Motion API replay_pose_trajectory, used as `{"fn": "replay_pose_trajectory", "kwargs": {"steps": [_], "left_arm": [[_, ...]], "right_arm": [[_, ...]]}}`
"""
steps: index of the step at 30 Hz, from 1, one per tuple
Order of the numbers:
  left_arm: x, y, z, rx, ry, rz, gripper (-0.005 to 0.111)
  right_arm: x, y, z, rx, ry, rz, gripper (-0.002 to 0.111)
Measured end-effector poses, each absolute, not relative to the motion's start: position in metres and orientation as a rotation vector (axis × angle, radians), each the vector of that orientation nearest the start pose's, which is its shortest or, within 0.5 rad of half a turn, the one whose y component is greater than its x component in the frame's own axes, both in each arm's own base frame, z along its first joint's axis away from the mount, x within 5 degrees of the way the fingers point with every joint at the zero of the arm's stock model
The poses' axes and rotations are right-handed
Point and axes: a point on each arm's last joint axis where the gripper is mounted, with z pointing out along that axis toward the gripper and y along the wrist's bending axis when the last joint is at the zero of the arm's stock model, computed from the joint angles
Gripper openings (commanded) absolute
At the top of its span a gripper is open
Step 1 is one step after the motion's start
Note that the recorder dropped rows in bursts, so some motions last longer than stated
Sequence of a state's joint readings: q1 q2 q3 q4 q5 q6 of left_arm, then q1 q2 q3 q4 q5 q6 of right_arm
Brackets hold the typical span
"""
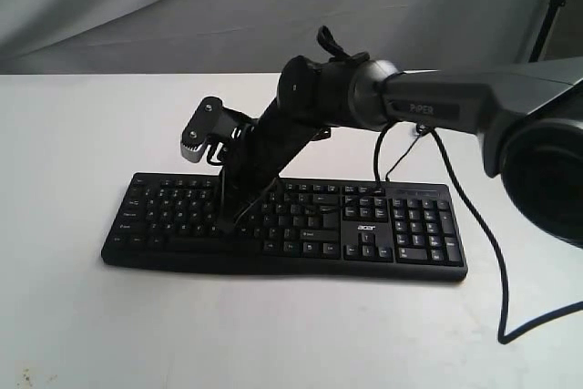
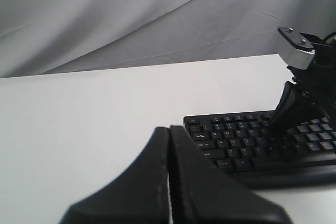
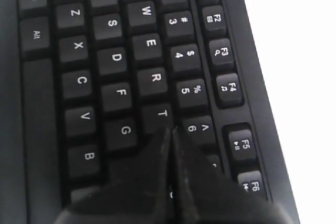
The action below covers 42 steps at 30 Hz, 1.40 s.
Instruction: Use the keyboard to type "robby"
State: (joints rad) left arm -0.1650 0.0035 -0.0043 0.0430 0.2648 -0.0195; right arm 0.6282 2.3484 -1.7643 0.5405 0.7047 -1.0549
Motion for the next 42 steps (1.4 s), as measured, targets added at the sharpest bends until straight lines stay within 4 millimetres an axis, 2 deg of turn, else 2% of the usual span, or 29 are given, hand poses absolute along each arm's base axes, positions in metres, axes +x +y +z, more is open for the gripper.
{"fn": "replay_pose_trajectory", "kwargs": {"steps": [6, 9, 10, 11, 12, 15, 18, 22, 23, 24, 25, 28, 32, 36, 38, 42], "left_arm": [[0.055, -0.008, 0.19, 0.155, 1.741, -0.095, 0.0], [0.055, -0.008, 0.19, 0.155, 1.741, -0.095, 0.0], [0.055, -0.008, 0.19, 0.155, 1.741, -0.095, 0.0], [0.055, -0.008, 0.19, 0.155, 1.741, -0.095, 0.0], [0.055, -0.008, 0.19, 0.155, 1.741, -0.095, 0.0], [0.055, -0.008, 0.19, 0.155, 1.741, -0.095, 0.0], [0.055, -0.008, 0.19, 0.155, 1.741, -0.095, 0.0], [0.055, -0.008, 0.19, 0.155, 1.741, -0.095, 0.0], [0.055, -0.008, 0.19, 0.155, 1.741, -0.095, 0.0], [0.055, -0.008, 0.19, 0.155, 1.741, -0.095, 0.0], [0.055, -0.008, 0.19, 0.155, 1.741, -0.095, 0.0], [0.055, -0.008, 0.19, 0.155, 1.741, -0.095, 0.0], [0.055, -0.008, 0.19, 0.155, 1.741, -0.095, 0.0], [0.055, -0.008, 0.19, 0.155, 1.741, -0.095, 0.0], [0.055, -0.008, 0.19, 0.155, 1.741, -0.095, 0.0], [0.055, -0.008, 0.19, 0.155, 1.741, -0.095, 0.0]], "right_arm": [[0.381, 0.315, 0.121, -1.639, 2.096, 0.462, 0.0], [0.381, 0.315, 0.133, -1.629, 2.072, 0.456, 0.0], [0.381, 0.314, 0.148, -1.616, 2.043, 0.45, 0.0], [0.38, 0.314, 0.155, -1.612, 2.031, 0.449, 0.0], [0.379, 0.313, 0.174, -1.597, 2.003, 0.448, 0.0], [0.374, 0.309, 0.206, -1.571, 1.976, 0.433, 0.0], [0.362, 0.296, 0.243, -1.55, 1.967, 0.383, 0.0], [0.327, 0.264, 0.286, -1.475, 1.91, 0.309, 0.0], [0.313, 0.252, 0.308, -1.379, 1.842, 0.283, 0.0], [0.302, 0.242, 0.321, -1.313, 1.803, 0.28, 0.0], [0.287, 0.228, 0.336, -1.175, 1.747, 0.29, 0.0], [0.256, 0.202, 0.363, -0.993, 1.631, 0.281, 0.0], [0.214, 0.181, 0.373, -0.873, 1.502, 0.271, 0.0], [0.17, 0.17, 0.363, -0.842, 1.396, 0.296, 0.0], [0.155, 0.162, 0.357, -0.81, 1.364, 0.315, 0.0], [0.134, 0.137, 0.349, -0.63, 1.352, 0.426, 0.0]]}}
